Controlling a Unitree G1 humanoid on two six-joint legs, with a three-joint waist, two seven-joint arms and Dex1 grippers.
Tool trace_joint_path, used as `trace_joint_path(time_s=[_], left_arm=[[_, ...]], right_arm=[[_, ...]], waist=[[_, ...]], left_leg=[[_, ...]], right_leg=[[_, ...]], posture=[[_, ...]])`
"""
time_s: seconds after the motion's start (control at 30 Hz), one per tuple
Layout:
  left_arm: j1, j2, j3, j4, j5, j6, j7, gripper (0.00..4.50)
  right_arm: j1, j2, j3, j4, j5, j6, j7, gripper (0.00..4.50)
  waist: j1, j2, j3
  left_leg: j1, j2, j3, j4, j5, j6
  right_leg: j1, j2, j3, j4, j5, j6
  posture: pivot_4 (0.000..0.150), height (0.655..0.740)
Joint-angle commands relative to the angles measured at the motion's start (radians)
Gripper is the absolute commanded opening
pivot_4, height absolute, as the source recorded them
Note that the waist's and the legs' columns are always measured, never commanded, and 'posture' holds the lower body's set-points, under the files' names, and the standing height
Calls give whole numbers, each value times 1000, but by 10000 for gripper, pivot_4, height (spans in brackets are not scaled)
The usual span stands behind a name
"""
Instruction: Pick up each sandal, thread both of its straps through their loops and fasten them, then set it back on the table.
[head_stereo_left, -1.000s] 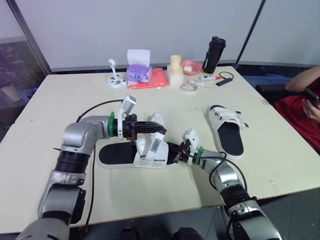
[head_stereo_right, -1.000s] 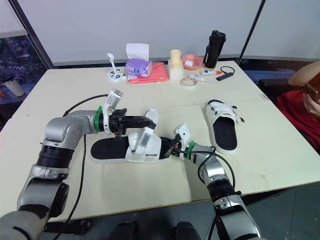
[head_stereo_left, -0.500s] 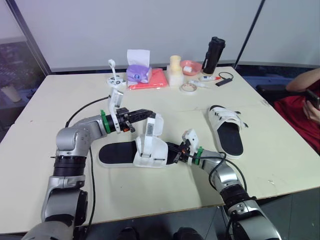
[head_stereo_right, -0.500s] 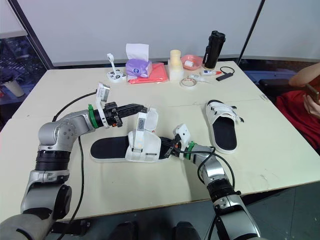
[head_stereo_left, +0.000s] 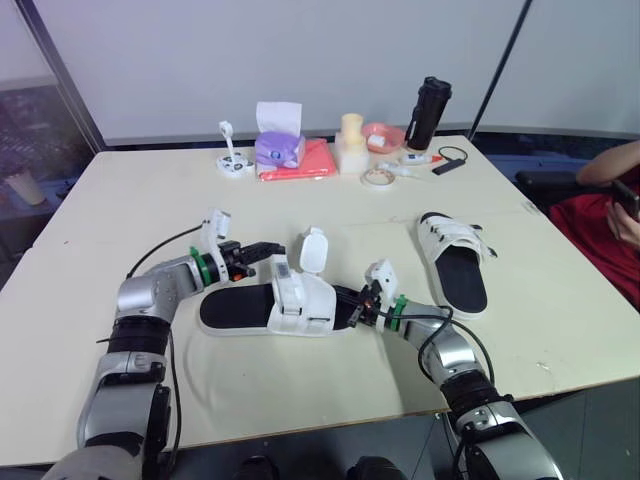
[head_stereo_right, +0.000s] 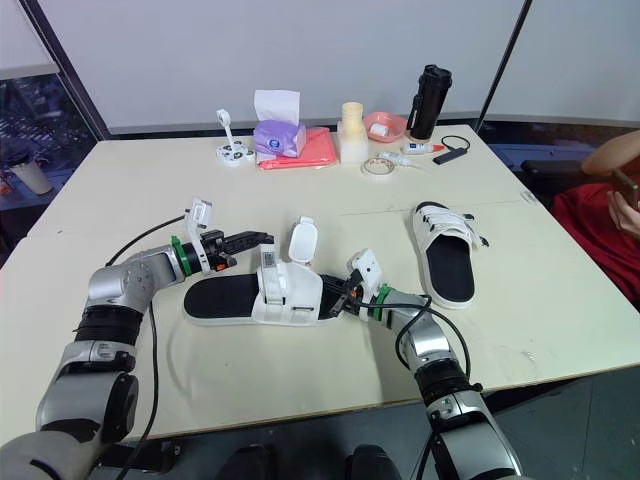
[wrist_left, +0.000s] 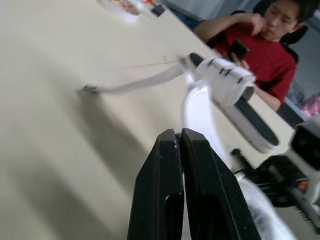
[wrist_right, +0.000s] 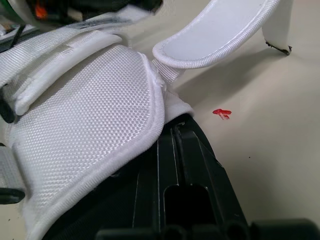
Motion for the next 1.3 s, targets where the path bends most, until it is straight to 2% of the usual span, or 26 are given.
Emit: trace_joint_path(time_s=[0.03, 0.2, 0.23, 0.27, 0.33, 0.5, 0.8, 0.9, 1.0, 1.17, 1.3], left_arm=[[-53, -7, -19, 84, 44, -78, -37, 1092], [-106, -40, -31, 208, 84, -148, -74, 1092], [-118, -45, -25, 231, 84, -153, -80, 7234], [-127, -47, -19, 248, 85, -159, -82, 9282], [-141, -48, -14, 273, 89, -170, -85, 20691], [-135, -28, -11, 247, 84, -137, -115, 44695], [-222, 78, 48, 147, 49, -74, -106, 44695], [-251, 52, 37, 88, 48, -31, -79, 44695], [-255, 3, -12, 100, 110, -41, -17, 44695], [-269, -69, 14, 134, 57, 103, 18, 44695], [-280, -89, -4, 161, 64, 134, 18, 44695]], right_arm=[[83, -26, 29, 155, -85, 77, -63, 0], [78, -25, 29, 158, -85, 80, -64, 0], [78, -25, 29, 158, -85, 80, -64, 0], [78, -26, 29, 158, -85, 80, -64, 0], [78, -27, 29, 157, -85, 80, -64, 0], [79, -31, 27, 155, -84, 81, -64, 0], [76, -29, 21, 161, -82, 78, -71, 0], [77, -28, 20, 164, -83, 75, -70, 0], [71, -23, 20, 177, -85, 70, -72, 0], [67, -14, 21, 185, -84, 63, -80, 0], [70, -13, 18, 184, -83, 57, -87, 0]], waist=[[1, -1, 0], [2, -2, -1], [1, -2, -1], [1, -2, -1], [1, -2, -1], [1, -2, -1], [2, -2, -1], [3, -2, -1], [2, -2, -4], [-2, -1, -3], [-1, -1, -3]], left_leg=[[0, 0, 0, 0, 0, 0], [0, 0, -1, 0, 0, 0], [0, 0, -2, 0, 0, 0], [0, 0, -2, 0, 0, 0], [0, 0, -2, 0, 0, 0], [0, 0, -2, 0, 0, 0], [-1, 0, -2, 0, 0, 0], [0, 0, -2, 0, 0, 0], [0, 0, -2, 0, 0, 0], [-1, 0, -1, 0, 0, 0], [-1, 0, -1, 0, 0, 0]], right_leg=[[0, 0, 0, 0, 0, 0], [0, 0, 0, 0, 0, -1], [1, 0, 0, 0, 0, 0], [1, 0, 0, 0, 0, 0], [2, 0, 0, 0, 0, 0], [2, 0, -1, 0, 0, 1], [1, 0, -2, 0, 0, 1], [2, -1, -2, -1, 0, 0], [3, -1, -2, -1, 0, 1], [3, 0, -2, 0, 1, 1], [3, 1, -2, 0, 0, 2]], posture=[[1500, 7400], [1500, 7400], [1500, 7400], [1500, 7400], [1500, 7400], [1500, 7400], [1500, 7400], [1500, 7400], [1500, 7400], [1500, 7400], [1500, 7400]])
